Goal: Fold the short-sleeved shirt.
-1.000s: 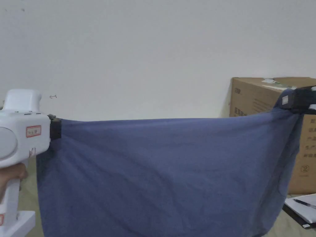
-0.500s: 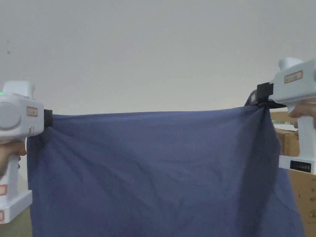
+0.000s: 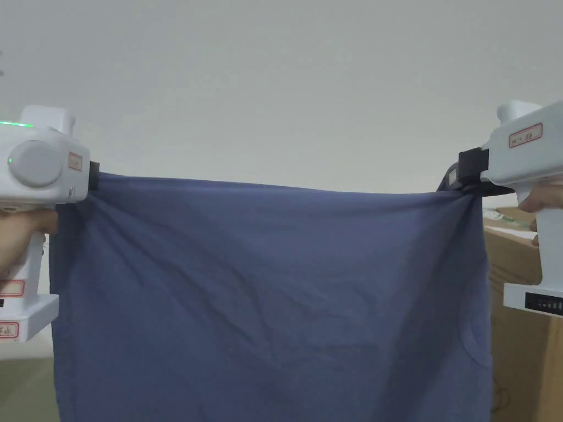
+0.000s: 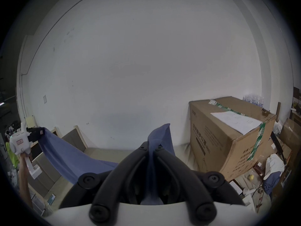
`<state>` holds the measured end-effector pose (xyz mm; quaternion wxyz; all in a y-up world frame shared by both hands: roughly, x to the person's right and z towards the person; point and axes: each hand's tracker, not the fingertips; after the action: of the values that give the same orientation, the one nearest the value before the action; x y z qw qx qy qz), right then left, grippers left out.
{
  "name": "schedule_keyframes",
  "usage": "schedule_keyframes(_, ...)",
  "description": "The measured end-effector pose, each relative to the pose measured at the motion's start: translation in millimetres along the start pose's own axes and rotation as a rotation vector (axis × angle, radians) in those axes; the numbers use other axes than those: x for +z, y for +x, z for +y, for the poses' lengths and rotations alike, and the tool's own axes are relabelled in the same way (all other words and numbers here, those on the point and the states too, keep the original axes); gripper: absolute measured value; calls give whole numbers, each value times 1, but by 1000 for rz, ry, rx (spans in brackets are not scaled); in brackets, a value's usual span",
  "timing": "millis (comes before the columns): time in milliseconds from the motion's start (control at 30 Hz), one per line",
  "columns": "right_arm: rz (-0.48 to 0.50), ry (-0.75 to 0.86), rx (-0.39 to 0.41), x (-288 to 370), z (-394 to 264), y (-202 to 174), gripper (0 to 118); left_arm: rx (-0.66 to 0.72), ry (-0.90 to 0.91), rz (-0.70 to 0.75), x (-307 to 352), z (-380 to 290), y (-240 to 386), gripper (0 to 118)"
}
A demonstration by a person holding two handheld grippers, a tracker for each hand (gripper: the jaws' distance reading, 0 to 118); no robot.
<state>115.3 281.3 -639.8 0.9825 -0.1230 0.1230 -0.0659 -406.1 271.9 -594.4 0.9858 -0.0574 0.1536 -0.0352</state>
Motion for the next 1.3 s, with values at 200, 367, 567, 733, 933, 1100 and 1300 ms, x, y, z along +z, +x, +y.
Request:
schedule_keyframes(200, -32, -150, 7, -85, -73, 18, 0, -28, -152, 7, -70, -95, 23, 2)
schedule_keyframes(367, -72, -309, 7, -170, -192, 42, 0, 33, -347, -6, -134, -229, 44, 2)
schedule_keyframes(567, -82, -507, -60, -232, -327, 70, 0, 88, -580, 32, -167, -387, 58, 2)
schedule_keyframes(733, -48, -532, -40, -229, -351, 71, 0, 91, -612, 35, -156, -424, 51, 2)
schedule_keyframes(933, -43, -513, -42, -204, -341, 66, 0, 81, -592, 31, -137, -395, 47, 2)
schedule_keyframes(1100, -37, -501, -80, -145, -337, 64, 0, 89, -565, 13, -87, -368, 33, 2)
schedule_keyframes(1300, -8, -505, -128, -40, -359, 54, 0, 37, -568, 9, 13, -370, 16, 2)
